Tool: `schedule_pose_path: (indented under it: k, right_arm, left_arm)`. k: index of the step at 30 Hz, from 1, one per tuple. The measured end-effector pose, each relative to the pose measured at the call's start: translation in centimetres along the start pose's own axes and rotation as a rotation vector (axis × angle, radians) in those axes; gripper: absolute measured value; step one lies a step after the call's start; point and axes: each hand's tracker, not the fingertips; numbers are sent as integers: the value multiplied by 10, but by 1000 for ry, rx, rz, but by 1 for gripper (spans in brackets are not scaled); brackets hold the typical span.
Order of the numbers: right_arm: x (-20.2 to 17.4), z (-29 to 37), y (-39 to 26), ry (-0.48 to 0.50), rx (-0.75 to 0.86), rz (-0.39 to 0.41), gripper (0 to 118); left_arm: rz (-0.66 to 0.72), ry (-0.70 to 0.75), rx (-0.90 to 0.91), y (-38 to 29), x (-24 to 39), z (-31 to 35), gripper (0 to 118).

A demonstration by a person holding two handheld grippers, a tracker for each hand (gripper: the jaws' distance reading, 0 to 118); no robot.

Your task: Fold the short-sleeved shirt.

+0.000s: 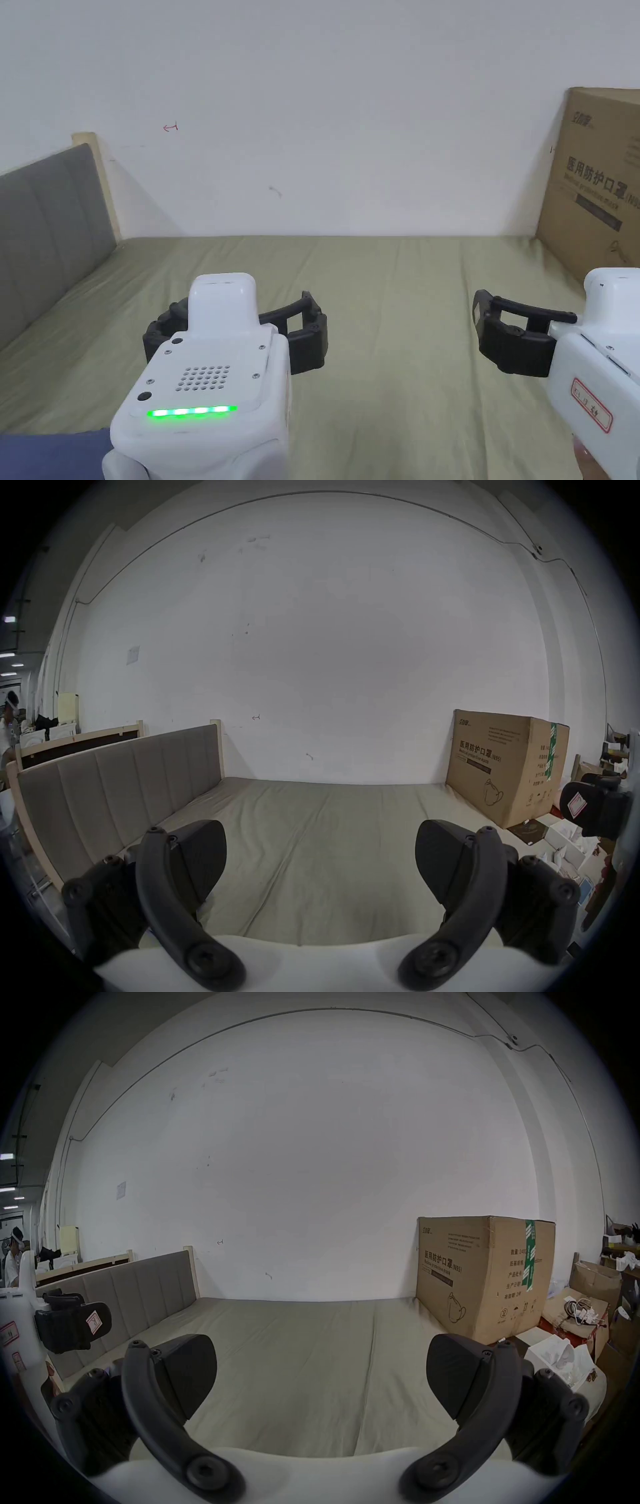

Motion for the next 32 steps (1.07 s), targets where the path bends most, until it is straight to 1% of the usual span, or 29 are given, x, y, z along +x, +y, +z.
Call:
schedule_pose_path:
  k: [6,9,12,15,17,28,32]
  right_arm:
    - [0,-3,-3,4,-16,-1,118]
    - [-1,-4,-4,1,-27,9,118]
    - [0,-5,-4,2,-30,8,118]
    - [0,-6,-4,-1,-27,5,118]
    - [-1,-8,-4,-1,-28,7,118]
    - [-7,-12,-6,11,-32,34,118]
    - [-7,-14,-6,14,-29,33,118]
  left_arm:
    - [27,-22,-9,0,1,-1,112]
    - [8,-9,-16,1,3,-3,112]
    - [16,-26,-7,2,1,-3,112]
    - [26,-4,-7,5,3,0,112]
    - [30,-15,0,6,2,0,112]
    - [24,-19,-34,3,4,-8,112]
    - [16,-15,-30,3,5,-8,112]
